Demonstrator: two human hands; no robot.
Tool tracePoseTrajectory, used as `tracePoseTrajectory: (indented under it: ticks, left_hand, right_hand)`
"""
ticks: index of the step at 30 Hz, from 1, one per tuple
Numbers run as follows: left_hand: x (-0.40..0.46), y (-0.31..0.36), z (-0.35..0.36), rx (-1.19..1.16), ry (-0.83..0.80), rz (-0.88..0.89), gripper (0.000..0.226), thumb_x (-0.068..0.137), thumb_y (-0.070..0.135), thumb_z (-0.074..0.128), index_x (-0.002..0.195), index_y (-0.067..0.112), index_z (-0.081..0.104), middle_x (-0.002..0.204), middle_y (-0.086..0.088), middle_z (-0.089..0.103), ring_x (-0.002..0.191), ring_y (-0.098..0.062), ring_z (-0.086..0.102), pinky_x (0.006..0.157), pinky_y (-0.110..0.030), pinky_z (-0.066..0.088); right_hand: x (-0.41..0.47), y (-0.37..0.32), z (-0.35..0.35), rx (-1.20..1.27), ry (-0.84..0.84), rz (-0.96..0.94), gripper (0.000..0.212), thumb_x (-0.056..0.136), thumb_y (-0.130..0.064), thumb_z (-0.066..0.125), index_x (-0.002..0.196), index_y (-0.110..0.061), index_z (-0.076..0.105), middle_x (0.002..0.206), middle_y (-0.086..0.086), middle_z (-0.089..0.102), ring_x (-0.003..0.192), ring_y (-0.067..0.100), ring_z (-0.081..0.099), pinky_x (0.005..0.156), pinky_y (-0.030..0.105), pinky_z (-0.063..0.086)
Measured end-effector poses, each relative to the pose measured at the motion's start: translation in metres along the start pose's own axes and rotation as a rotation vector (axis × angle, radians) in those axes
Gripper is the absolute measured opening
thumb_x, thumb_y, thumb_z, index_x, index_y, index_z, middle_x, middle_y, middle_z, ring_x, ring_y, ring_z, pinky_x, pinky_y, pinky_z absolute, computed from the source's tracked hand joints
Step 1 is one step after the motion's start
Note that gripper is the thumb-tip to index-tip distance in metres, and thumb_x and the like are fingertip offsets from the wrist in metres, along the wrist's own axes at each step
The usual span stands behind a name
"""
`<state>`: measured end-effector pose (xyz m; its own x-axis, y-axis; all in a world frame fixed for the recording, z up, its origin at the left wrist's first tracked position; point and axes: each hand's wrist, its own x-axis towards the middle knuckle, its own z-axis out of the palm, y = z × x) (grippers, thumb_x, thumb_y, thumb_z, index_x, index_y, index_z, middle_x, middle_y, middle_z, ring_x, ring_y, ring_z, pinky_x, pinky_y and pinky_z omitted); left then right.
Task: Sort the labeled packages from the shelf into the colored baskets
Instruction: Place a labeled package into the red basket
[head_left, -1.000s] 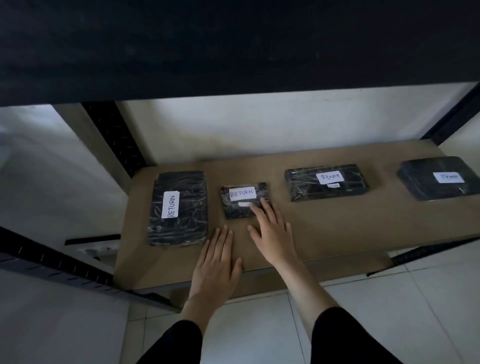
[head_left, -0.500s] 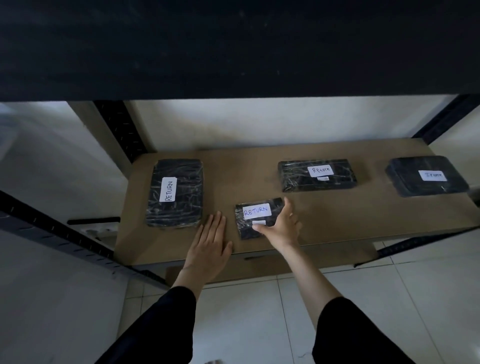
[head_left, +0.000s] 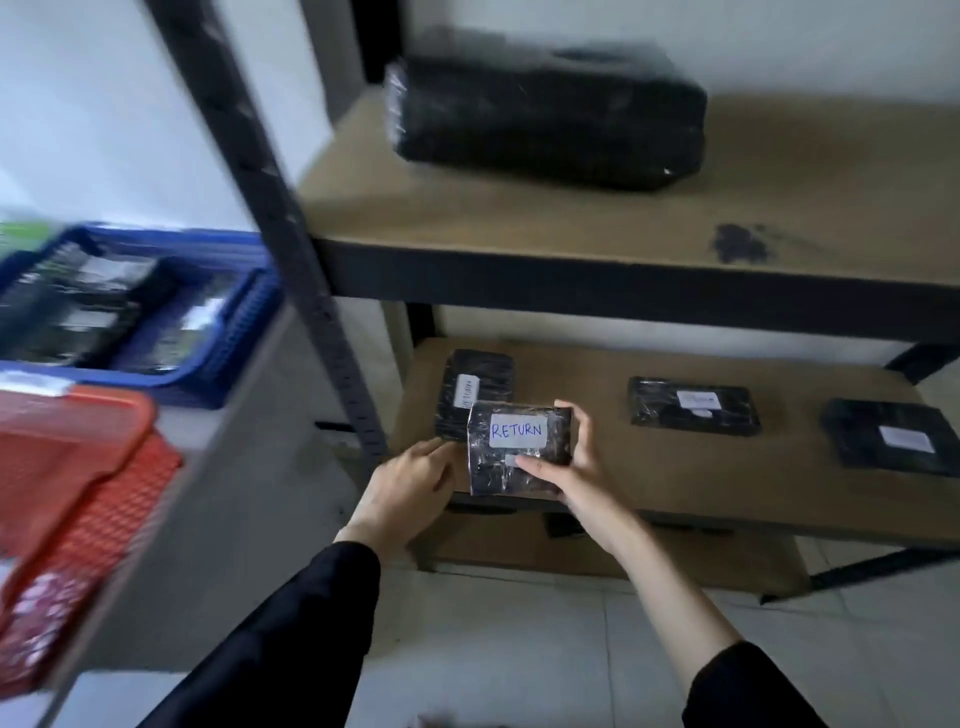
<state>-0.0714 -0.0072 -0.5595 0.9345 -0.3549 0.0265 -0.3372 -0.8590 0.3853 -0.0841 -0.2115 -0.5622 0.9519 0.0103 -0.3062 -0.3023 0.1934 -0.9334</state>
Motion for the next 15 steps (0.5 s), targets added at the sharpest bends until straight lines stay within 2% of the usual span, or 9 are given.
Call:
tracePoseTrajectory:
  ticks: [2,5,7,11,13,15]
  left_hand:
    - [-0.018,-0.014,-0.04,0.027,0.099,-0.013,0.016,0.09,0.026,0.045,0.099,0.019,0.056,0.102,0.004,0.06,0.099,-0.02,0.057,0.071,-0.037,0.051]
    - [-0.049,-0.043,-0.097,0.058,0.217,-0.095,0.026,0.083,0.034,0.036,0.094,0.025,0.058,0.096,0.006,0.062,0.096,-0.019,0.06,0.069,-0.034,0.051]
    - [-0.073,-0.068,-0.132,0.039,0.32,-0.149,0.034,0.078,0.036,0.03,0.091,0.025,0.06,0.094,0.006,0.064,0.093,-0.02,0.061,0.069,-0.033,0.051]
    - [-0.129,-0.129,-0.193,0.023,0.491,-0.288,0.04,0.074,0.032,0.029,0.09,0.023,0.064,0.094,0.007,0.066,0.092,-0.018,0.062,0.075,-0.031,0.05]
    - [-0.161,-0.165,-0.215,0.034,0.517,-0.33,0.041,0.074,0.033,0.029,0.087,0.02,0.065,0.091,0.005,0.067,0.089,-0.022,0.062,0.074,-0.032,0.049]
    - [-0.191,-0.201,-0.234,0.038,0.532,-0.372,0.036,0.078,0.03,0.033,0.087,0.017,0.066,0.091,0.002,0.067,0.087,-0.025,0.063,0.074,-0.034,0.05]
  right_hand:
    - [-0.014,-0.012,0.038,0.088,-0.049,0.015,0.061,0.075,0.003,0.07,0.112,-0.036,0.042,0.117,-0.001,0.061,0.102,0.019,0.062,0.08,0.041,0.054]
    - [-0.034,-0.026,0.108,0.185,-0.096,0.076,0.047,0.082,0.001,0.063,0.104,-0.035,0.043,0.109,-0.003,0.063,0.077,0.014,0.064,0.052,0.025,0.044]
    - [-0.047,-0.032,0.156,0.25,-0.133,0.121,0.039,0.085,-0.001,0.06,0.1,-0.032,0.043,0.106,-0.001,0.061,0.072,0.014,0.06,0.045,0.02,0.039]
    - [-0.067,-0.04,0.246,0.264,-0.187,0.156,0.037,0.087,-0.004,0.059,0.101,-0.036,0.045,0.107,-0.005,0.06,0.083,0.017,0.058,0.053,0.024,0.045]
    - [-0.077,-0.042,0.291,0.27,-0.191,0.145,0.045,0.088,-0.004,0.058,0.109,-0.041,0.043,0.105,-0.011,0.062,0.085,0.016,0.058,0.059,0.027,0.044]
    - [-0.084,-0.04,0.334,0.302,-0.155,0.142,0.049,0.088,-0.001,0.057,0.115,-0.04,0.042,0.106,-0.008,0.062,0.082,0.016,0.058,0.06,0.027,0.043]
